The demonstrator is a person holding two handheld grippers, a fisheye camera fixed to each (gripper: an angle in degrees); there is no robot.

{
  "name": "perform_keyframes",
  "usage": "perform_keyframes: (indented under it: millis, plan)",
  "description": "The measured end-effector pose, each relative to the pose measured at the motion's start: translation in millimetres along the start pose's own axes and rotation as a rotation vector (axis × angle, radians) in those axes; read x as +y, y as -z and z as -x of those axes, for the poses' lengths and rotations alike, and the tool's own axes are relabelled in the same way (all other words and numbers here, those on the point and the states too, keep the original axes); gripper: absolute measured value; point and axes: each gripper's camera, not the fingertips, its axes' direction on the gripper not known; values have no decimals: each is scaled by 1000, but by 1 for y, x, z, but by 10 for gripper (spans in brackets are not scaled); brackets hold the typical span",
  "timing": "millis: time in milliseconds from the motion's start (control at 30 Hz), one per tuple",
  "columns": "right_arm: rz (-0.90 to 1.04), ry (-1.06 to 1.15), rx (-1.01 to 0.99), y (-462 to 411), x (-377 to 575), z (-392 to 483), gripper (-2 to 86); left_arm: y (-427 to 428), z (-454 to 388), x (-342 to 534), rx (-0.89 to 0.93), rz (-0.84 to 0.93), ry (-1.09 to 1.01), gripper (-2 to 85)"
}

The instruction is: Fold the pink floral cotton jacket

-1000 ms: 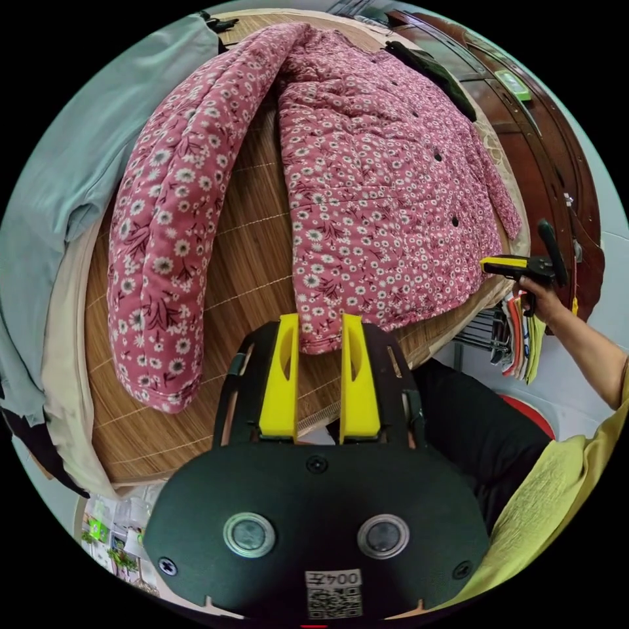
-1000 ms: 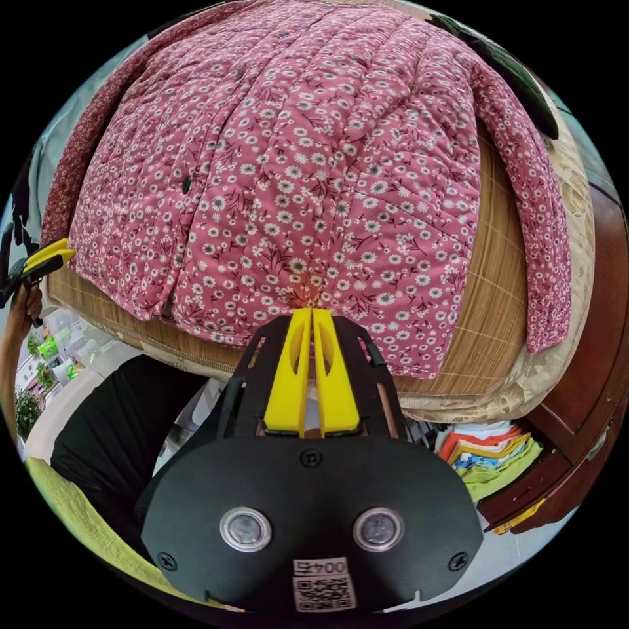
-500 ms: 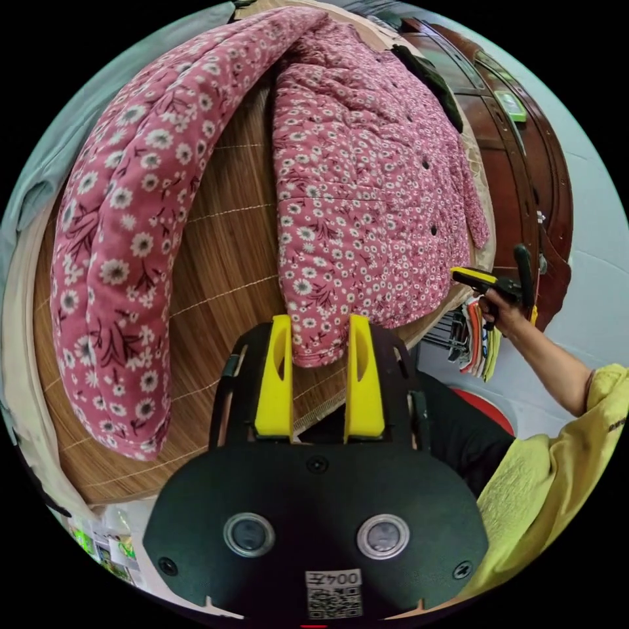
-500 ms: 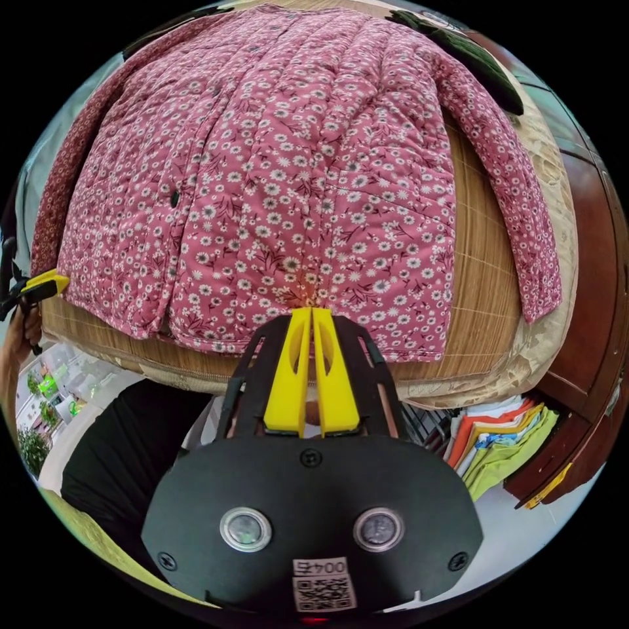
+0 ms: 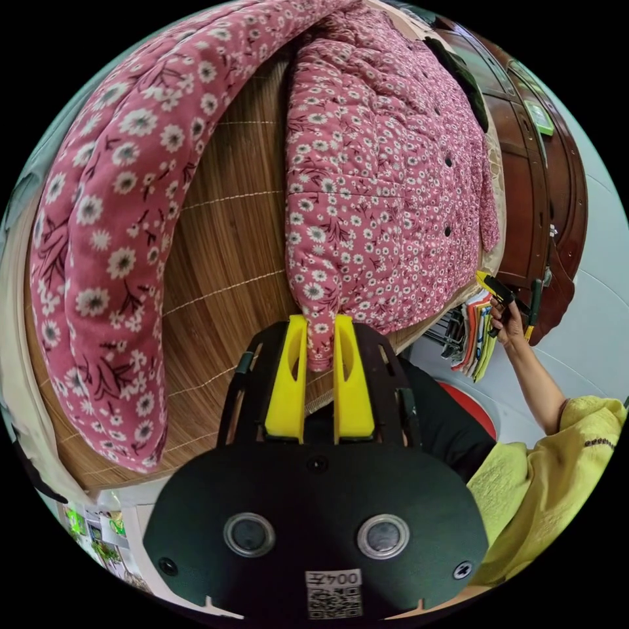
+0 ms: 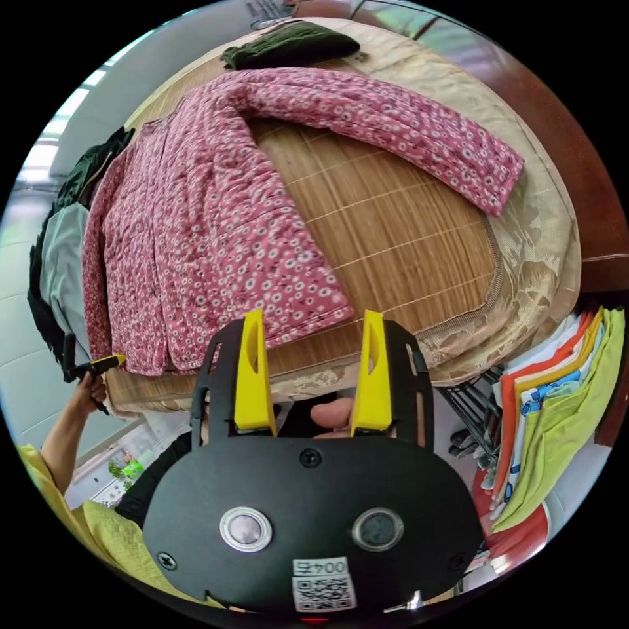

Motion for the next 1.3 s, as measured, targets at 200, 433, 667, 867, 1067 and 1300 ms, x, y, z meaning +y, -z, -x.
perform_keyframes:
  millis: [200,433,667,867,1067,1300]
  plan:
    - [44,13,-117,-17,-16,-16,210,6,-6,1,-7,28,46,53]
    - [176,192,47,-32,-28,17,77,11,-26,8,-19,56,41,50]
    - [226,194,3,-12,-52,-44,75,-8,-74,37,18,95,21,59]
    - [159,206,-155,27,-37,-50,95,18,-101,81,-52,-71,59,103]
    - [140,362,-218,3,-15,59,100,76,-137,121,-508,-171,11,174]
    - [28,252,-126,-15,-30,117,66,108,-138,139,-718,-187,86,205]
